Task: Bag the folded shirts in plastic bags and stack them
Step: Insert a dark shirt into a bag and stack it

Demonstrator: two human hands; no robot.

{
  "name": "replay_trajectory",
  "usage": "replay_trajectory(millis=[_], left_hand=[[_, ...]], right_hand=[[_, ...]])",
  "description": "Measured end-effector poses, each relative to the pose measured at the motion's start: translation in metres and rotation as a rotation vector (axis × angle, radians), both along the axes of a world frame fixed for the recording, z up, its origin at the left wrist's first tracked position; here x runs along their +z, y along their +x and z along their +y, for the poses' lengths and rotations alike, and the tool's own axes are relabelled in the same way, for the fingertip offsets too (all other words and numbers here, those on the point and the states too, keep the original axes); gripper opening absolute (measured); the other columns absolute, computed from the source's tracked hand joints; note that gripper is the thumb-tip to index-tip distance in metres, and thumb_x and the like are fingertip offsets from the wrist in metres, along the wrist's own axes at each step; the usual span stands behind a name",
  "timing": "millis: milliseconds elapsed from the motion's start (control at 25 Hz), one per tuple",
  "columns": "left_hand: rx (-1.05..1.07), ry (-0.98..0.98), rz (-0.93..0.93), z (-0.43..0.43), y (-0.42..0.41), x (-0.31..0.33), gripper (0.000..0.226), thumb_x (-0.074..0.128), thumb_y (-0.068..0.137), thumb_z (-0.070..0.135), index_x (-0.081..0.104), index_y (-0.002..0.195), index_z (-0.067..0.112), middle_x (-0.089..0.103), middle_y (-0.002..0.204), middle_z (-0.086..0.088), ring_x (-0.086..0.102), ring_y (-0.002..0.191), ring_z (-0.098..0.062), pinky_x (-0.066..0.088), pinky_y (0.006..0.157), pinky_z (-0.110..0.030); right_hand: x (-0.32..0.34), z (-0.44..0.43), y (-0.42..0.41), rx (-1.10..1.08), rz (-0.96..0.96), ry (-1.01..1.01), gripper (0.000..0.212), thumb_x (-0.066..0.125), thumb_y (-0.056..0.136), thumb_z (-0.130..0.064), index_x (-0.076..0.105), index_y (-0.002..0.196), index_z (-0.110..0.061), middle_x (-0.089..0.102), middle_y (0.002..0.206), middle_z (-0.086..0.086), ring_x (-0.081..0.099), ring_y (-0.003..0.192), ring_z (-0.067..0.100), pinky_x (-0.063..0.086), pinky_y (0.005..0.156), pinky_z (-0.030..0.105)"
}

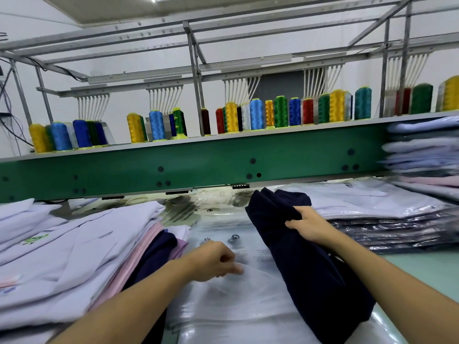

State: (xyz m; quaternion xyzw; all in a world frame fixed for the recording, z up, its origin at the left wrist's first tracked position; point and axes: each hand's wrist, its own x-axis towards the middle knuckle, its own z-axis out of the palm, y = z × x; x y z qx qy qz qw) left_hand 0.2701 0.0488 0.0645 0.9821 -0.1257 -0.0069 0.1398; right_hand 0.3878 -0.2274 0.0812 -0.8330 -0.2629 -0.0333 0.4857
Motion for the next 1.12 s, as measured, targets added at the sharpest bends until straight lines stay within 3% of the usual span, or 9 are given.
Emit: replay_trajectory(millis=[120,240,360,520,680,800,880,1000,1120], left_hand=[[-0.101,0.228,-0.136,0.001,0.002,0.001,0.022,0.060,0.097,0.034,0.040,0.088,0.030,0.059,0.078,0.006,0.051,0.066,-0.018,0.039,0.057,-0.033],[-0.334,0.565,-0.317,0.005,0.001,0.007,0.036,0.048,0.094,0.002,0.039,0.112,0.032,0.051,0.110,0.001,0.053,0.077,-0.025,0.043,0.058,-0.037],[-0.383,0.735,-0.258,0.001,0.009,0.007,0.039,0.044,0.097,0.006,0.051,0.126,0.030,0.046,0.125,-0.007,0.061,0.085,-0.036,0.053,0.068,-0.047],[0.076,0.339,-0.132,-0.018,0.029,0.010,0.034,0.061,0.095,0.038,0.059,0.127,0.028,0.058,0.121,0.000,0.060,0.107,-0.026,0.050,0.087,-0.036],[0.319,-0.325,0.119,-0.020,0.040,0.018,0.038,0.077,0.086,0.021,0.057,0.116,0.012,0.062,0.097,0.000,0.060,0.067,-0.011,0.045,0.046,-0.018],[0.469,-0.626,0.172,-0.017,0.044,0.026,0.003,0.055,0.099,0.009,0.053,0.098,0.010,0.061,0.082,-0.003,0.058,0.055,-0.009,0.044,0.044,-0.023],[0.487,-0.870,0.111,-0.012,0.046,0.034,0.027,0.035,0.103,0.003,0.060,0.099,0.014,0.063,0.080,-0.006,0.054,0.050,-0.013,0.041,0.045,-0.020],[0.388,-0.936,-0.065,-0.007,0.053,0.044,0.045,0.032,0.101,0.000,0.066,0.118,0.025,0.073,0.104,-0.001,0.056,0.055,-0.014,0.044,0.045,-0.022],[0.361,-0.819,-0.168,-0.015,0.059,0.058,0.022,0.056,0.100,0.038,0.073,0.106,0.026,0.075,0.099,0.007,0.060,0.057,-0.011,0.049,0.048,-0.025]], right_hand=[[0.001,-0.002,0.002,-0.014,0.002,0.012,0.013,0.061,0.090,-0.003,0.069,0.086,-0.012,0.068,0.070,-0.012,0.063,0.068,0.003,0.048,0.068,0.027],[0.012,-0.004,0.000,-0.014,-0.025,0.009,0.017,0.060,0.090,-0.002,0.070,0.085,-0.014,0.071,0.073,-0.009,0.063,0.067,0.002,0.050,0.071,0.031],[0.045,-0.001,-0.008,0.048,-0.163,0.042,0.014,0.058,0.090,0.000,0.068,0.086,-0.009,0.071,0.078,-0.001,0.060,0.071,0.005,0.050,0.073,0.037],[0.072,0.018,-0.036,0.193,-0.347,0.053,0.015,0.057,0.087,0.001,0.066,0.085,-0.011,0.063,0.075,-0.016,0.053,0.070,-0.002,0.044,0.068,0.026],[0.040,0.030,-0.057,0.240,-0.424,-0.193,0.040,0.053,0.086,-0.003,0.069,0.115,-0.025,0.074,0.097,-0.016,0.066,0.090,-0.001,0.052,0.082,0.030],[0.018,0.026,-0.058,0.216,-0.444,-0.320,0.055,0.050,0.087,-0.013,0.056,0.131,-0.045,0.072,0.115,-0.019,0.066,0.107,0.004,0.053,0.089,0.032],[0.009,0.023,-0.057,0.191,-0.458,-0.401,0.054,0.049,0.090,-0.018,0.050,0.134,-0.050,0.071,0.116,-0.017,0.066,0.106,0.012,0.053,0.086,0.037],[-0.001,0.020,-0.056,0.171,-0.479,-0.504,0.046,0.048,0.092,-0.024,0.050,0.132,-0.047,0.071,0.112,-0.011,0.063,0.099,0.021,0.052,0.080,0.041],[-0.007,0.024,-0.053,0.176,-0.502,-0.611,0.030,0.048,0.090,-0.025,0.055,0.118,-0.033,0.071,0.104,0.000,0.061,0.094,0.030,0.049,0.072,0.041]])
